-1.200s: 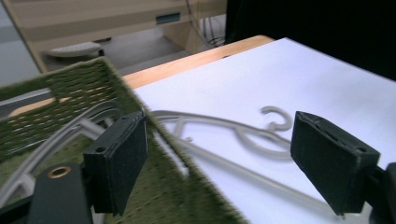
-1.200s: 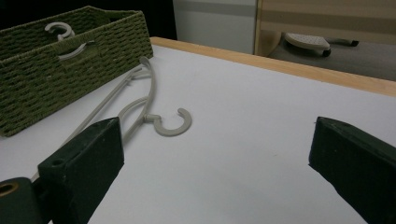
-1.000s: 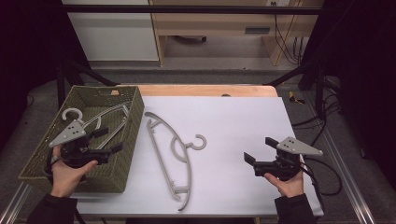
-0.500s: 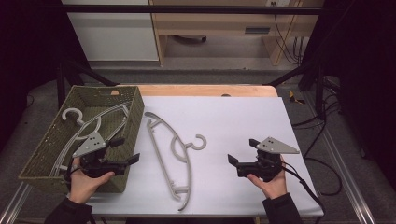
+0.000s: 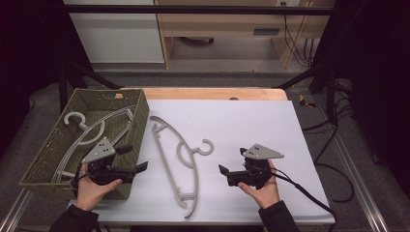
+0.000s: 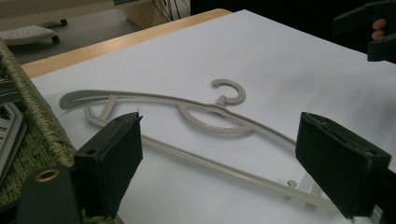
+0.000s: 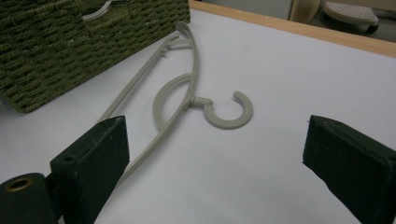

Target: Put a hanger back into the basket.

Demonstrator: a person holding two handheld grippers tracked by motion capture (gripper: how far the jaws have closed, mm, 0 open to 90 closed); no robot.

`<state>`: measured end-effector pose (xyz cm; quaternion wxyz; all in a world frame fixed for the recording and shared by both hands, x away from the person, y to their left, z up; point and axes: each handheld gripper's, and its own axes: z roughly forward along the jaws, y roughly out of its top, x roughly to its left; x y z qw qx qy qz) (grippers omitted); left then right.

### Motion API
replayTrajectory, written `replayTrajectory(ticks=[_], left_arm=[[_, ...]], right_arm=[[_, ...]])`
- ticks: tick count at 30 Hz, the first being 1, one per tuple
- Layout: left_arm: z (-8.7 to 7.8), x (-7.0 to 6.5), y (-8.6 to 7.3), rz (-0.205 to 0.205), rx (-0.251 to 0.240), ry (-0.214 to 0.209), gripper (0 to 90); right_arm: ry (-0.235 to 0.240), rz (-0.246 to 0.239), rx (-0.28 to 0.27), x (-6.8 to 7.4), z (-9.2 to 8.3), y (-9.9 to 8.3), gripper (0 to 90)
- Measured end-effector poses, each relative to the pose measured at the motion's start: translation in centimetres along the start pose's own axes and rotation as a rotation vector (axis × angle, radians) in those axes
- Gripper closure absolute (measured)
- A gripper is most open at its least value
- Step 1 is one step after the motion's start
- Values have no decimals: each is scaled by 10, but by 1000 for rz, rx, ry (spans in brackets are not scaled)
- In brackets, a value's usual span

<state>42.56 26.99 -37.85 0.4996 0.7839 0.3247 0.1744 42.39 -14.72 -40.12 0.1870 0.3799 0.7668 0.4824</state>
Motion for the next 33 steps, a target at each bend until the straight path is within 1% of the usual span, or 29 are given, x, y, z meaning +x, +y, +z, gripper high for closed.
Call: replayTrajectory(ticks=[5,7,8,11,16,18,20,21,24,26,28,29,33], left_arm=[[2,-1,0,9,18,5,148],[3,-1,0,15,22,6,149],[3,-1,0,14,23,3,150],[3,-1,0,14,21,1,151],[2,0,0,10,25,-4,151],[2,1,0,11,26,-5,150],[2,1,-1,10,25,-4,151],[2,1,-1,11,26,-3,150],[3,1,-1,14,29,-2,152],[3,0,-1,15,29,-2,151],[3,0,-1,15,33,-2,152],[3,0,-1,16,35,-1,152],[3,0,-1,15,34,0,154]], right_arm=[[1,-35,54,11,16,-2,112],[10,-49,80,17,23,-1,122],[21,-58,87,20,27,-1,128],[31,-70,120,28,39,-1,144],[33,-66,160,38,60,-2,188],[39,-77,189,42,69,-3,203],[25,-98,223,48,79,-7,221],[27,-102,237,50,84,-8,232],[39,-95,273,56,94,-14,273],[37,-97,298,59,100,-17,317],[48,-96,315,60,104,-21,345],[48,-103,322,60,105,-22,360],[52,-92,341,62,106,-25,435]])
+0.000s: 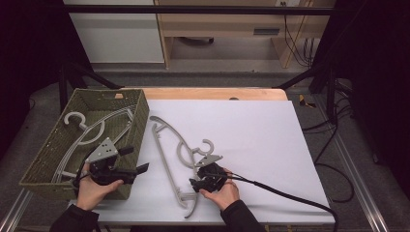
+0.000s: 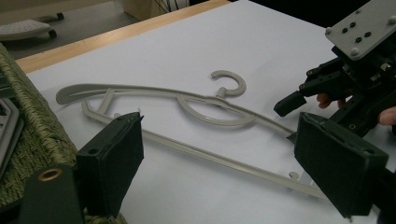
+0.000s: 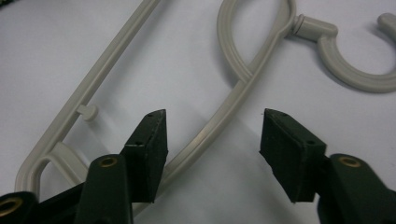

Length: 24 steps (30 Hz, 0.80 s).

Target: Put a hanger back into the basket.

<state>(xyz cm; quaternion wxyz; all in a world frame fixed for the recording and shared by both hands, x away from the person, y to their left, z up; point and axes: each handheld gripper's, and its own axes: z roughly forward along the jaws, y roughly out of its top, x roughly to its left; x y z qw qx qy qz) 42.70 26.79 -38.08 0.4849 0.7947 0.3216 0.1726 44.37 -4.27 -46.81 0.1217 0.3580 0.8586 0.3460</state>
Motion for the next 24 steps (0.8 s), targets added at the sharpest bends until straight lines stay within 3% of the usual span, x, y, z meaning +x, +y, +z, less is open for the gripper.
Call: replayTrajectory(ticks=[4,10,13,16,17,19,24], left_arm=[[0,0,0,4,2,1,154],[0,0,0,1,-1,0,152],[0,0,0,2,0,0,152],[0,0,0,2,1,1,152],[0,0,0,2,1,1,152],[0,0,-1,2,0,2,152],[0,0,-1,2,1,3,152]], right_arm=[[14,11,26,3,5,-3,487],[-7,15,31,5,5,-2,568],[-8,41,45,4,4,-2,576],[-16,27,49,2,3,-2,591],[-19,48,59,2,2,-1,597],[-30,38,69,0,1,-1,609],[-47,75,105,-7,-5,-2,648]])
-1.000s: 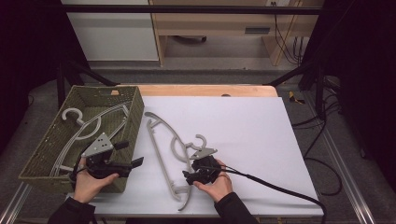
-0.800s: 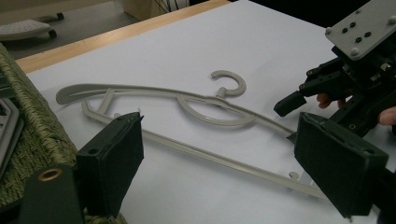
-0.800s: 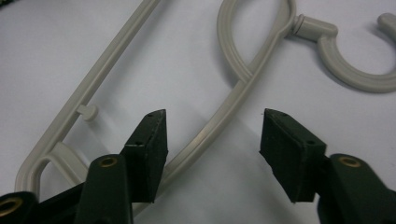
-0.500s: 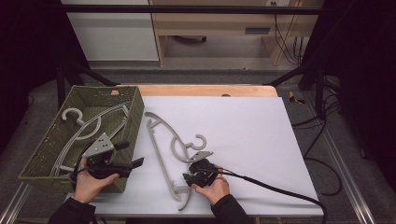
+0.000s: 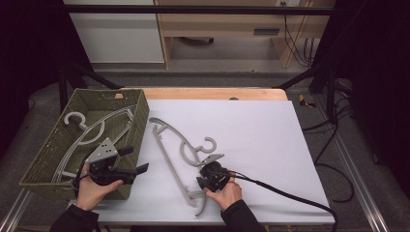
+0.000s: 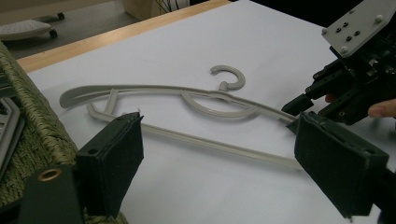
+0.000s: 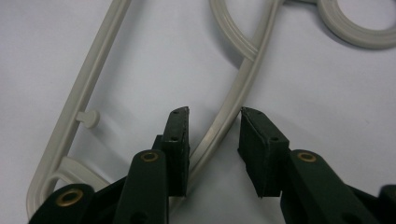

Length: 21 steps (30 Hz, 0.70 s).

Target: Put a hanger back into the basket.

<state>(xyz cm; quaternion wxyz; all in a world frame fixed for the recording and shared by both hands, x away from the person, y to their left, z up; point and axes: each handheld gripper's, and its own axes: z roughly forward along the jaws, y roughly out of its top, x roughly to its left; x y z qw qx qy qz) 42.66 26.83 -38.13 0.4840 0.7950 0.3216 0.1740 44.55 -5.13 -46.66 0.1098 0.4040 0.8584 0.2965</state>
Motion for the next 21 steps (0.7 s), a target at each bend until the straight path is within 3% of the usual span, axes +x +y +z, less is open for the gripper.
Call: replayTrajectory(ticks=[4,14,21], left_arm=[[0,0,0,2,1,1,152],[1,-1,0,2,5,-2,152],[2,-2,0,4,9,-7,151]], right_arm=[[5,45,7,-11,-5,-5,690],[-24,89,32,-40,-19,-17,787],[-24,72,46,-62,-31,-29,824]])
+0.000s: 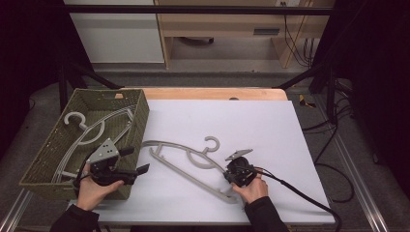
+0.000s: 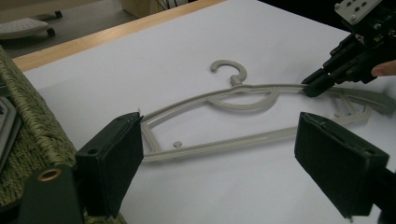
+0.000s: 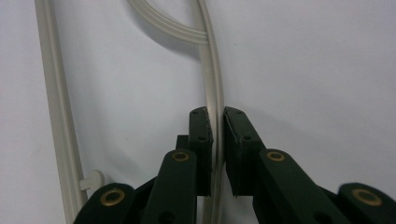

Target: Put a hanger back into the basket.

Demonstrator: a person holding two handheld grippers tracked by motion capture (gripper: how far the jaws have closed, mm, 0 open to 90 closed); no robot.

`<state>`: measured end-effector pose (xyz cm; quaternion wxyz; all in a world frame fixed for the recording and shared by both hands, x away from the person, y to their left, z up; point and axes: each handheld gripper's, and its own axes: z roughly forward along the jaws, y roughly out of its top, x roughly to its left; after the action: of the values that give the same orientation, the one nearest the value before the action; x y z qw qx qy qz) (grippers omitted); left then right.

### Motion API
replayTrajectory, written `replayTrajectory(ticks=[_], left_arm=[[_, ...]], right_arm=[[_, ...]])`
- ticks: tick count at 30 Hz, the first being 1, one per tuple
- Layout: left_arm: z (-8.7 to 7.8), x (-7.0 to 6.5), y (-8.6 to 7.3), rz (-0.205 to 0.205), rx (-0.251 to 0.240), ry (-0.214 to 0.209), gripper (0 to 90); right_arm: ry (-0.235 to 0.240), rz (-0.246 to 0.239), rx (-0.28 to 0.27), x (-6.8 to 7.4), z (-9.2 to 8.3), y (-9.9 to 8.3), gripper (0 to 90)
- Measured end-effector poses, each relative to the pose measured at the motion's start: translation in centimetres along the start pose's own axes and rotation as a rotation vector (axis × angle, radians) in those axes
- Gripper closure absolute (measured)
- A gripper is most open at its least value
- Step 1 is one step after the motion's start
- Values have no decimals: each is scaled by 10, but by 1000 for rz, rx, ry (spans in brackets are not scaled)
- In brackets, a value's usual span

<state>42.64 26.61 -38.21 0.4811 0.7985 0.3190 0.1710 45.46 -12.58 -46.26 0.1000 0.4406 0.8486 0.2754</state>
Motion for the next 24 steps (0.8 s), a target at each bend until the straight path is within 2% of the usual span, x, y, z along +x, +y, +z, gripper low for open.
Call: replayTrajectory(ticks=[5,9,12,16,17,19,21,22,24], left_arm=[[1,-1,0,3,4,-4,151],[1,-2,1,8,8,-8,151],[1,-3,1,11,6,-11,154],[2,-4,2,14,11,-17,153],[3,-5,2,17,15,-20,154],[5,-7,3,21,20,-26,155],[8,-9,4,28,29,-33,156],[9,-10,6,33,36,-38,158],[12,-12,9,40,43,-48,160]], right_arm=[[12,-35,2,-12,-6,-7,823],[30,-40,1,-17,-8,-10,823],[39,-77,6,-23,-10,-12,824],[69,-81,-4,-32,-12,-16,824],[81,-97,-13,-35,-12,-17,823],[89,-83,-13,-36,-12,-17,821],[82,-88,-21,-35,-13,-17,801],[71,-106,-32,-35,-14,-18,765],[71,-108,-59,-36,-17,-18,715]])
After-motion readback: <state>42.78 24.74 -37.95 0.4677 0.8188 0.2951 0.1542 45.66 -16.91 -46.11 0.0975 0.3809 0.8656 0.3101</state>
